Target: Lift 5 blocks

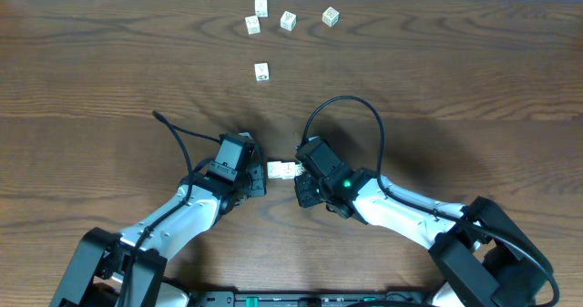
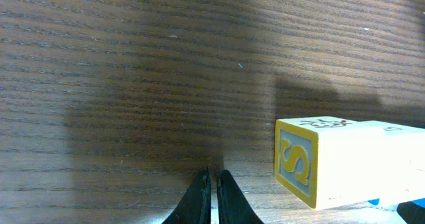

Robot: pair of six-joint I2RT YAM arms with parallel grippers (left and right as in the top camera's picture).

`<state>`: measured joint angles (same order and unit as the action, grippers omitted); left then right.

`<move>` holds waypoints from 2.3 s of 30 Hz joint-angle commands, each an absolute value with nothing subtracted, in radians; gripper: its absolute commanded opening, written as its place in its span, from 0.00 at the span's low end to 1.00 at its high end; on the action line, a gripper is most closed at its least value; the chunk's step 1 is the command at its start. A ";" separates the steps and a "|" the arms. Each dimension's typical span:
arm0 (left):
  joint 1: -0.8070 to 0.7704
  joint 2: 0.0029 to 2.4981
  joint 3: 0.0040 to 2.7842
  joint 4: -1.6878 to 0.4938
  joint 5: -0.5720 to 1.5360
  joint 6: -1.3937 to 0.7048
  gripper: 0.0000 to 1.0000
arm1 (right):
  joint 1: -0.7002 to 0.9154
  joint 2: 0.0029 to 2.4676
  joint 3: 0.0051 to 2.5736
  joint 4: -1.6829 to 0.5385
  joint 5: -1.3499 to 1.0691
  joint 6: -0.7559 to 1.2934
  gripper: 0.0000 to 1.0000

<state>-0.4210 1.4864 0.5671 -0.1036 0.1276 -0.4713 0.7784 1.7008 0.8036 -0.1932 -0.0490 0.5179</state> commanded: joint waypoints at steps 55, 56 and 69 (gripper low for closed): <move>-0.422 1.475 0.562 -0.112 0.115 -0.465 0.07 | 0.758 1.705 0.806 -0.301 0.075 0.572 0.01; -0.422 1.475 0.562 -0.112 0.115 -0.465 0.07 | 0.758 1.705 0.806 -0.300 0.075 0.572 0.01; -0.422 1.475 0.562 -0.112 0.115 -0.465 0.07 | 0.758 1.705 0.806 -0.295 0.099 0.572 0.01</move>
